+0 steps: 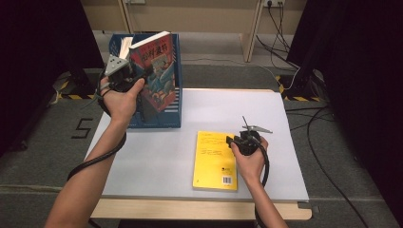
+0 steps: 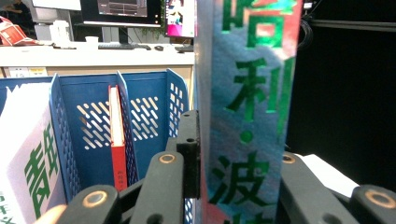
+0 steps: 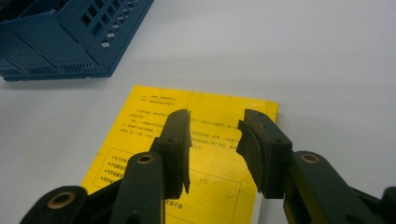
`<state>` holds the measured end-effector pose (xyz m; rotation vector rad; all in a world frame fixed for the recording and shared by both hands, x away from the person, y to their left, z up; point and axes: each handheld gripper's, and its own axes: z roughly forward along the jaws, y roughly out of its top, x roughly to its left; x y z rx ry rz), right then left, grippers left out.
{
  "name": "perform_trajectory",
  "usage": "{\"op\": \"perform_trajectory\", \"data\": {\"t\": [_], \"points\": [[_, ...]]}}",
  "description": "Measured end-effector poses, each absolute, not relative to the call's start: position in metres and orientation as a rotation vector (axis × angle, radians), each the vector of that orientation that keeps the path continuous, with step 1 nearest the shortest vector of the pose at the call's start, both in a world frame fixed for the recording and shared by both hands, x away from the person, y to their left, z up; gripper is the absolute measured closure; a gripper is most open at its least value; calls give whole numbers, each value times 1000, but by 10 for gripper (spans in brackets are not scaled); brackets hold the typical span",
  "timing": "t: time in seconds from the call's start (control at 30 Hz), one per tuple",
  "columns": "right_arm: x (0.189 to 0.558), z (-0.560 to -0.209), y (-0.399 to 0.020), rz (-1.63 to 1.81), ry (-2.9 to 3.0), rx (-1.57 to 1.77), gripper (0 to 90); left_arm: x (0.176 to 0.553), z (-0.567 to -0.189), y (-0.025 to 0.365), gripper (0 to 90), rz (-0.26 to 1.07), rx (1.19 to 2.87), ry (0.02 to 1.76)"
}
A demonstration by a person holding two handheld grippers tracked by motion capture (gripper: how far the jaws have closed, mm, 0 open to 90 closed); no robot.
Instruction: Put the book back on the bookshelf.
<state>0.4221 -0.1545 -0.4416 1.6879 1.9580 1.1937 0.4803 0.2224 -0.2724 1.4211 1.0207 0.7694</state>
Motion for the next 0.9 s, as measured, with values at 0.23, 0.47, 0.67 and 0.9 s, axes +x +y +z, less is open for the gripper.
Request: {"op": "perform_trajectory", "data": {"t": [0.23,0.47,0.67,0.9], "points": [[421,-444,-155,1195,1956,1706,619,488,-272,220,743,779,1415,1036],[419,-444,-155,1186,1957,1691,619,498,-276,215,744,788,1422,1053],[418,-446,-154,1195,1953,1681,619,506,-278,214,744,789,1417,1069],[416,-447,-154,1199,1951,1684,620,512,-277,213,744,802,1411,1078]]}}
